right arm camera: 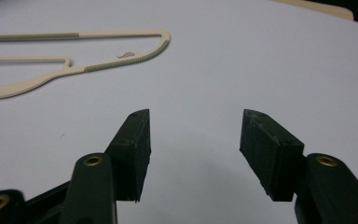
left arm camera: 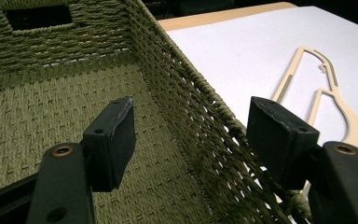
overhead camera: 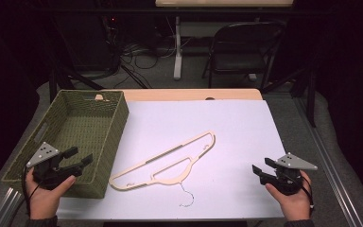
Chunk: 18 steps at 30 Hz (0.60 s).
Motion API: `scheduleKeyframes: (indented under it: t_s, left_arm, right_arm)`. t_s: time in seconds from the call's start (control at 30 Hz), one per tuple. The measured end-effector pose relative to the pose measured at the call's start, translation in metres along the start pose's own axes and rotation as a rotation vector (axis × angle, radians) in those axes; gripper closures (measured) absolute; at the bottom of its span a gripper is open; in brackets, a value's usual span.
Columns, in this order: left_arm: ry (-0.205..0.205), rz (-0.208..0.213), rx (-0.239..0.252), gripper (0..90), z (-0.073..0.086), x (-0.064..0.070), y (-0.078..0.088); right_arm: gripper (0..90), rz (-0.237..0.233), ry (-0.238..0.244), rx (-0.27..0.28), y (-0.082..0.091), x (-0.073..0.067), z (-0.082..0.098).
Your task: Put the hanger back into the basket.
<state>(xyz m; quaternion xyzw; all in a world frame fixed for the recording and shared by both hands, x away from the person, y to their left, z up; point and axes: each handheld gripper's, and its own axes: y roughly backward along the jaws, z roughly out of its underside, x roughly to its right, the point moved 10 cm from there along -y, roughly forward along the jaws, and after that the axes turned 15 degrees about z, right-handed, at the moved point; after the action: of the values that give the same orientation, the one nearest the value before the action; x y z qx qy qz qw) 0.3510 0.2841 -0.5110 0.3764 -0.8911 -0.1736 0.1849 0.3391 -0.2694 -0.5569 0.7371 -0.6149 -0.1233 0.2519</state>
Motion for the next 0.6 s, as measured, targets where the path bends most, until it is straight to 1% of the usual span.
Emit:
scheduleKeyframes:
  t_s: [0.13,0.2,0.23,0.27,0.3,0.37,0.43,0.47,0.5,0.53,0.57,0.6]
  left_arm:
    - [0.005,-0.002,0.007,33.0,0.0,0.0,0.002]
    - [0.0,-0.004,0.01,33.0,-0.001,0.0,0.004]
    - [0.0,-0.004,0.01,33.0,-0.001,0.0,0.004]
    - [-0.005,-0.007,0.009,33.0,-0.001,0.001,0.007]
    - [-0.004,-0.009,0.012,33.0,-0.002,0.002,0.007]
    - [-0.004,-0.01,0.015,33.0,-0.002,0.002,0.009]
    - [-0.005,-0.007,0.025,33.0,-0.005,0.004,0.011]
    - [-0.009,-0.006,0.028,33.0,-0.006,0.005,0.011]
    - [-0.013,-0.006,0.028,33.0,-0.007,0.005,0.012]
    - [-0.014,-0.005,0.03,33.0,-0.008,0.006,0.012]
    - [-0.013,-0.004,0.03,33.0,-0.008,0.007,0.012]
    - [-0.013,-0.003,0.03,33.0,-0.009,0.007,0.012]
  right_arm:
    - [42.7,-0.013,0.013,-0.028,-0.002,-0.003,0.003]
    - [42.4,-0.01,0.039,-0.059,-0.002,-0.005,0.006]
    - [42.4,-0.01,0.039,-0.059,-0.002,-0.005,0.006]
    - [42.1,-0.014,0.071,-0.082,-0.002,-0.008,0.007]
    - [42.2,-0.011,0.091,-0.083,-0.002,-0.009,0.006]
    - [42.2,-0.018,0.107,-0.093,-0.001,-0.011,0.003]
    - [42.2,-0.022,0.11,-0.103,0.001,-0.012,0.001]
    - [42.4,-0.027,0.125,-0.104,0.003,-0.013,-0.003]
    - [42.6,-0.028,0.147,-0.119,0.007,-0.014,-0.01]
    - [43.6,-0.026,0.165,-0.108,0.011,-0.017,-0.024]
    - [43.8,-0.035,0.18,-0.114,0.015,-0.019,-0.03]
    - [43.8,-0.034,0.182,-0.088,0.015,-0.023,-0.04]
